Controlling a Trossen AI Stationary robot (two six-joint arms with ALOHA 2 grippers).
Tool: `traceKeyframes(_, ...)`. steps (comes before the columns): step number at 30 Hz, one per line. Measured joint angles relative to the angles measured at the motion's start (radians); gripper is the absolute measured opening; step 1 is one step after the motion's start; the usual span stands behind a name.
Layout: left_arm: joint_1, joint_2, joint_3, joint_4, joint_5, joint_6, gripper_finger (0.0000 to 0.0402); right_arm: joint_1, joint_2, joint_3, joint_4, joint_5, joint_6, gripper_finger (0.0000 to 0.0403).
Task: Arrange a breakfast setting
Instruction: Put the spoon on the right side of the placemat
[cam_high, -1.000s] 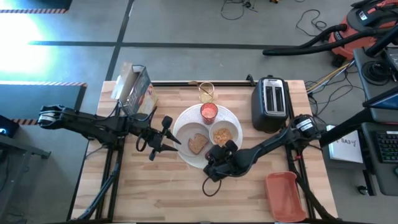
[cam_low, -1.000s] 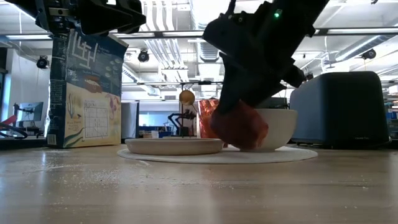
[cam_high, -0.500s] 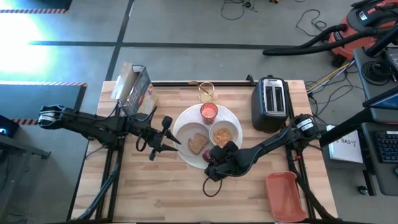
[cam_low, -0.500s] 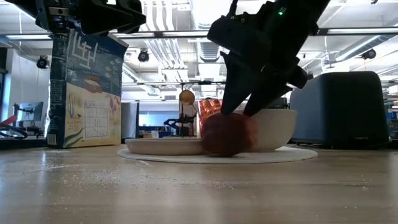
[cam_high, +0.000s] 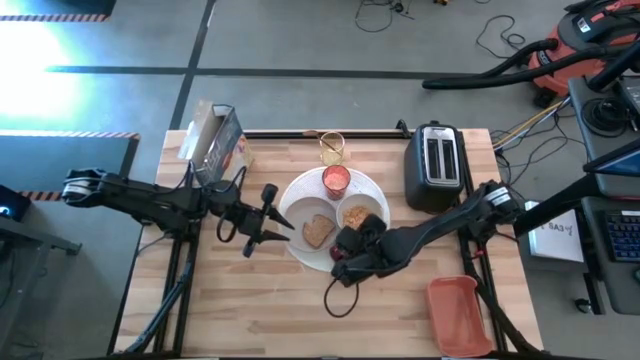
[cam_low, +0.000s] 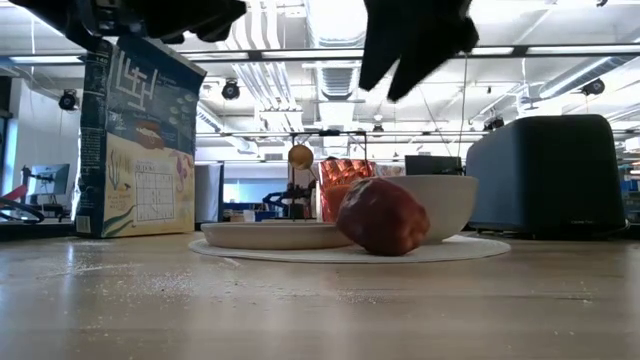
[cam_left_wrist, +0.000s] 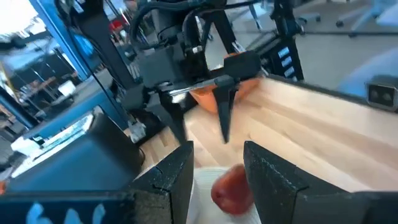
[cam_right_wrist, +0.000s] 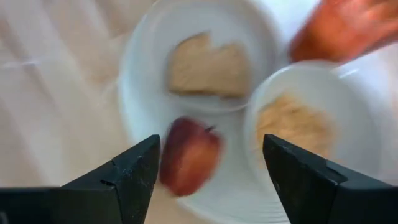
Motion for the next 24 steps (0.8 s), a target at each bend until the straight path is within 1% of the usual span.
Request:
traceKeyframes(3, 0.0, 0.018, 0.001, 0.024, 0.0, -0.004, 0.0125, -0.014, -0.003, 0.063, -0.113, 0.109, -0.033, 0.0267)
traceKeyframes(6, 0.0, 0.048, 0.005, 0.042, 0.0, -0.01, 0.0125, -0.061, -0.009, 0.118, -0.225, 0.213, -0.05, 0.0261)
traceKeyframes(8, 0.0, 0.071, 0.012, 0.061, 0.0, -0.034, 0.0125, -0.11, -0.02, 0.146, -0.242, 0.253, -0.077, 0.0257)
traceKeyframes(10, 0.0, 0.091, 0.028, 0.067, 0.0, -0.068, 0.0125, -0.171, -0.029, 0.162, -0.239, 0.26, -0.12, 0.0253)
traceKeyframes(12, 0.0, 0.116, 0.046, 0.064, 0.0, -0.114, 0.0125, -0.236, -0.029, 0.165, -0.214, 0.235, -0.186, 0.025)
traceKeyframes(15, 0.0, 0.145, 0.079, 0.029, 0.0, -0.182, 0.0125, -0.344, -0.023, 0.154, -0.149, 0.113, -0.296, 0.0245)
traceKeyframes(18, -0.009, 0.159, 0.115, -0.042, -0.001, -0.211, 0.0125, -0.44, -0.021, 0.128, -0.058, 0.009, -0.392, 0.024)
traceKeyframes(20, -0.028, 0.154, 0.128, -0.104, -0.002, -0.208, 0.0125, -0.495, -0.021, 0.118, 0.004, -0.019, -0.432, 0.0237)
traceKeyframes(22, -0.054, 0.127, 0.128, -0.18, -0.001, -0.198, 0.0125, -0.546, -0.022, 0.113, 0.05, -0.02, -0.452, 0.0235)
traceKeyframes(24, -0.085, 0.092, 0.118, -0.2, 0.0, -0.172, 0.0125, -0.596, -0.022, 0.11, 0.11, -0.053, -0.47, 0.0233)
